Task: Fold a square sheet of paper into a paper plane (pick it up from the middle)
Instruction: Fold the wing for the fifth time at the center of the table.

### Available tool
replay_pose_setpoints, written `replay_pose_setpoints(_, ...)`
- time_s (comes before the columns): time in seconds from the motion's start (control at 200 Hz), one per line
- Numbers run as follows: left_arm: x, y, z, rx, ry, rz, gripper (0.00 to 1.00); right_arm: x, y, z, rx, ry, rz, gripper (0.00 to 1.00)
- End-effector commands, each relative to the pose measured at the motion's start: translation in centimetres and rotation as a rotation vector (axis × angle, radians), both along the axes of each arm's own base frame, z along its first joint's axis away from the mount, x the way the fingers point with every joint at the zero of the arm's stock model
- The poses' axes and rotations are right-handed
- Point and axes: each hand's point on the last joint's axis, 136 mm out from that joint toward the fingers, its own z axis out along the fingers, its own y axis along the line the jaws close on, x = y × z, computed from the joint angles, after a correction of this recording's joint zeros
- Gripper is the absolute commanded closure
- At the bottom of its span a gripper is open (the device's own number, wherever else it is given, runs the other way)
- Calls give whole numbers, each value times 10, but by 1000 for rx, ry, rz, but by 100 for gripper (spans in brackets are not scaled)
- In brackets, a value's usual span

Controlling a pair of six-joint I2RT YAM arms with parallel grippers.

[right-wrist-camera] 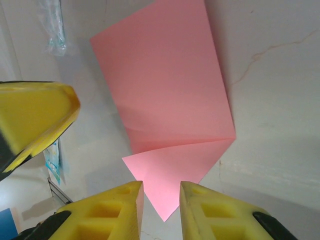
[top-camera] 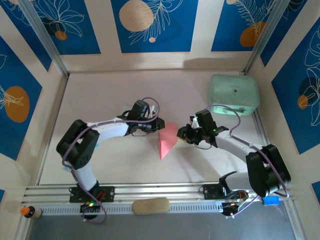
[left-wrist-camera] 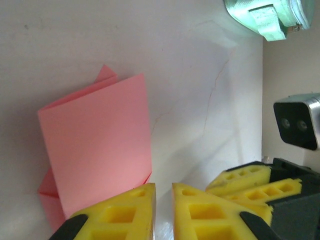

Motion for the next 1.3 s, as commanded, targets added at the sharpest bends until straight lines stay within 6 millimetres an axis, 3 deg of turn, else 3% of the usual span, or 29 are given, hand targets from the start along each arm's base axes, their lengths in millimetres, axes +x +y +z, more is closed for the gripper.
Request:
replay_pose_setpoints(0.0,3,-16,3,-48,14,-25,86,-10,-6,-5,-7,26,19,75)
replay_pose_setpoints(0.28,-3,-7,-33,19,80,-6,87,-18,-1,-9,35,67,49,74)
replay_pose_setpoints(0.62,-24,11,-87,98,171,1,91,-22,10,-18,68,125,88,67)
replay_pose_setpoints(0.825,-37,12,-91,47,187,-18,94,-21,5,-30,28,162,77,55)
replay_pose_setpoints(1.295,-46,8,-82,-11,179,-56,96,-1,21,-40,84,204,94,56)
